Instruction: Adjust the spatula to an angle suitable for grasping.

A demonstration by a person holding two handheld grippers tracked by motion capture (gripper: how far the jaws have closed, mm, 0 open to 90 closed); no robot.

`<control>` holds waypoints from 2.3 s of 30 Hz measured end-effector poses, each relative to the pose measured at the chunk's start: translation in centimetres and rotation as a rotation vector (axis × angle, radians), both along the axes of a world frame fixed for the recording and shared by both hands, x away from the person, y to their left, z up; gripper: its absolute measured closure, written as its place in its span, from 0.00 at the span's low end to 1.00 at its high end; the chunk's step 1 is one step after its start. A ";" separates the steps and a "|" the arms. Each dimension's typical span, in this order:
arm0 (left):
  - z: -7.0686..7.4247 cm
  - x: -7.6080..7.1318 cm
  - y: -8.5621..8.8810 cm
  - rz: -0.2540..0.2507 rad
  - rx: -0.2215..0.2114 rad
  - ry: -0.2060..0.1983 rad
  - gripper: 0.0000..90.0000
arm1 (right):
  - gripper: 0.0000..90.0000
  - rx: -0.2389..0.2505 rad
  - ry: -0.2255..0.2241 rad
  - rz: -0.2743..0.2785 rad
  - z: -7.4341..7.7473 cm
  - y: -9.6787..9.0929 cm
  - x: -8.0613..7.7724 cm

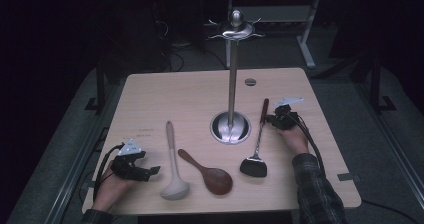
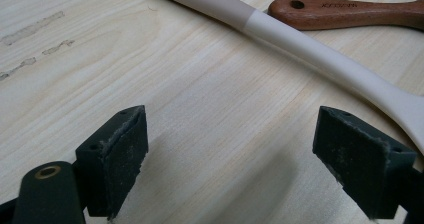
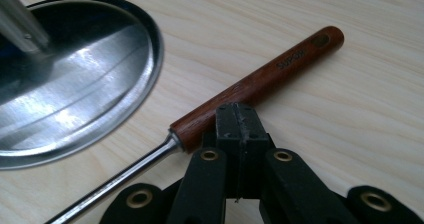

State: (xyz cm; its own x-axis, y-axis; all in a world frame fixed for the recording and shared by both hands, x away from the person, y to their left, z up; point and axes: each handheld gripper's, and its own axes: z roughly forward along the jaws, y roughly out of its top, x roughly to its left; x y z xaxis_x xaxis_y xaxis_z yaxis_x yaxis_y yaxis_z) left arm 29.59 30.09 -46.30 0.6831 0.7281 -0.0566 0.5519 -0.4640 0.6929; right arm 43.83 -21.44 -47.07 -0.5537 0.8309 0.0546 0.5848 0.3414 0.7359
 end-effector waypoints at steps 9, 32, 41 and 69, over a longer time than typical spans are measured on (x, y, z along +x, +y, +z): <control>0.0 0.0 0.0 0.000 -0.001 0.003 0.16 | 1.00 0.003 0.003 0.061 -0.2 1.4 0.0; 0.1 -0.1 0.0 0.001 0.001 0.001 0.16 | 1.00 -0.039 0.138 0.213 2.1 5.4 -6.7; 0.1 -0.1 0.0 0.002 -0.003 0.002 0.16 | 1.00 -0.100 0.153 0.217 1.8 5.7 -7.7; 0.1 -0.1 -0.1 0.000 0.003 -0.002 0.16 | 1.00 -0.135 0.133 0.004 2.3 -3.0 -9.5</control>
State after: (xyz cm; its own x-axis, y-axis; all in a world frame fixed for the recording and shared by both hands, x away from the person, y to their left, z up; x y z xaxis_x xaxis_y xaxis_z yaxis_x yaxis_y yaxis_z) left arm 29.50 30.00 -46.18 0.6834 0.7281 -0.0531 0.5506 -0.4663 0.6924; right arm 34.35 -24.41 -44.79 -0.5525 0.8334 0.0159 0.6722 0.4342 0.5996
